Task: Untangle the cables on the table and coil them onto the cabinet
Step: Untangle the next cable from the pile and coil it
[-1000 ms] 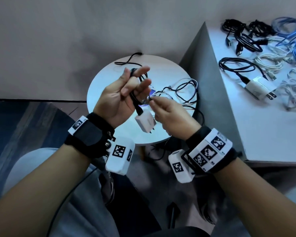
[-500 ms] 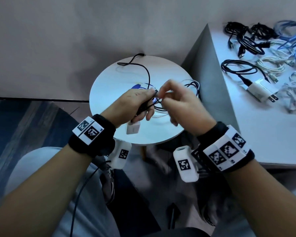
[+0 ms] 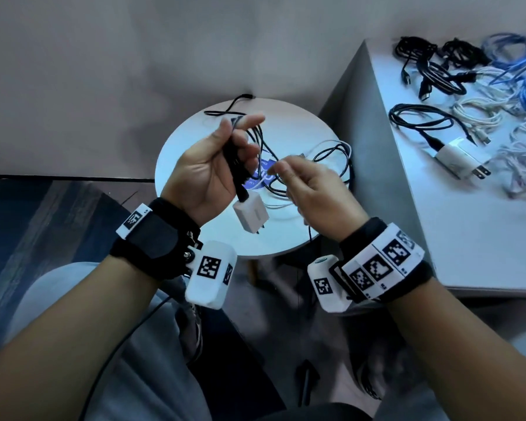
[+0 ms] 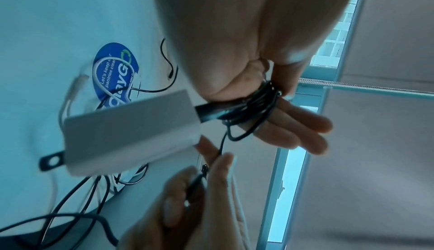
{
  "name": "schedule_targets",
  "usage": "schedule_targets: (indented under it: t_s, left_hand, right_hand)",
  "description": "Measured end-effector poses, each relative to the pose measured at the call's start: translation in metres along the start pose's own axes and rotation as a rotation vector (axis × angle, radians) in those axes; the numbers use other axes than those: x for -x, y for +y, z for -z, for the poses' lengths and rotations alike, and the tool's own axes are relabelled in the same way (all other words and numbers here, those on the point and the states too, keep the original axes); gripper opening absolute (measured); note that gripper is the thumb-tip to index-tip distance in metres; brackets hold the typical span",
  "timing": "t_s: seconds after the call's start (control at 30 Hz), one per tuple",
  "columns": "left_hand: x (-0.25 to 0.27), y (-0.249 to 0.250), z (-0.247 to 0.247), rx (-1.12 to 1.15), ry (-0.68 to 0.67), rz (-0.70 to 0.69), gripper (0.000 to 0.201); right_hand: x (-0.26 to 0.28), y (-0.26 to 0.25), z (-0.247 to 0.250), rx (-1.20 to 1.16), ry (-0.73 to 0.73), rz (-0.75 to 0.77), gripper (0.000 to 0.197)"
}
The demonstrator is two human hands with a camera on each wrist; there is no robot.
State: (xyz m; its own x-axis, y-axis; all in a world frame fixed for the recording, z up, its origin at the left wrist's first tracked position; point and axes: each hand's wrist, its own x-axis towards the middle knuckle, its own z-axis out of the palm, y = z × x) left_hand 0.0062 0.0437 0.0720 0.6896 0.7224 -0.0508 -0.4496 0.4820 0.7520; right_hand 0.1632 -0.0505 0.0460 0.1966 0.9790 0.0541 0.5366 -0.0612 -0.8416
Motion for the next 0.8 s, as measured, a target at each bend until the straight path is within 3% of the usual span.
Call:
schedule_targets:
  t_s: [0.13, 0.23, 0.33, 0.43, 0.5, 0.57, 0.63, 0.7, 0.8]
  left_hand:
    - [-0.003, -0.003, 0.001, -0.032, 0.097, -0.062, 0.037]
    - [-0.002, -0.01, 0.001, -0.262, 0.158, -0.08, 0.025]
    - [0.001, -0.019, 0.006, -0.791, 0.145, -0.21, 0.013]
    - [0.0, -0.027, 0.017, -1.357, 0.046, -0.294, 0.028]
    - [0.0, -0.025, 0.018, -1.292, 0.015, -0.169, 0.036]
    - [-0.001, -0.019, 0.017, -1.039, -0.057, -0.034, 0.026]
    - [0.001, -0.012, 0.012, -0.866, -0.161, 0.062, 0.032]
    - [0.003, -0.008, 0.008, -0.744, -0.233, 0.128, 0.038]
    - [0.004, -0.007, 0.007, -0.523, -0.261, 0.188, 0.038]
  right_hand:
    - [0.009, -0.006, -0.019, 0.202, -0.165, 0.055, 0.024]
    - [0.013, -0.013, -0.024, 0.357, -0.26, 0.071, 0.015]
    - [0.018, -0.019, -0.022, 0.466, -0.333, 0.089, 0.017]
    - [0.021, -0.03, -0.013, 0.312, -0.36, 0.092, 0.025]
    - [0.018, -0.033, -0.004, 0.165, -0.278, 0.097, 0.021]
    - [0.012, -0.032, 0.005, 0.02, -0.166, 0.14, 0.013]
    - [0.006, -0.026, 0.014, -0.095, -0.033, 0.155, 0.004]
    - [0.0, -0.02, 0.024, -0.154, 0.087, 0.136, 0.009]
    - [-0.003, -0.015, 0.031, -0.259, 0.128, 0.1, 0.014]
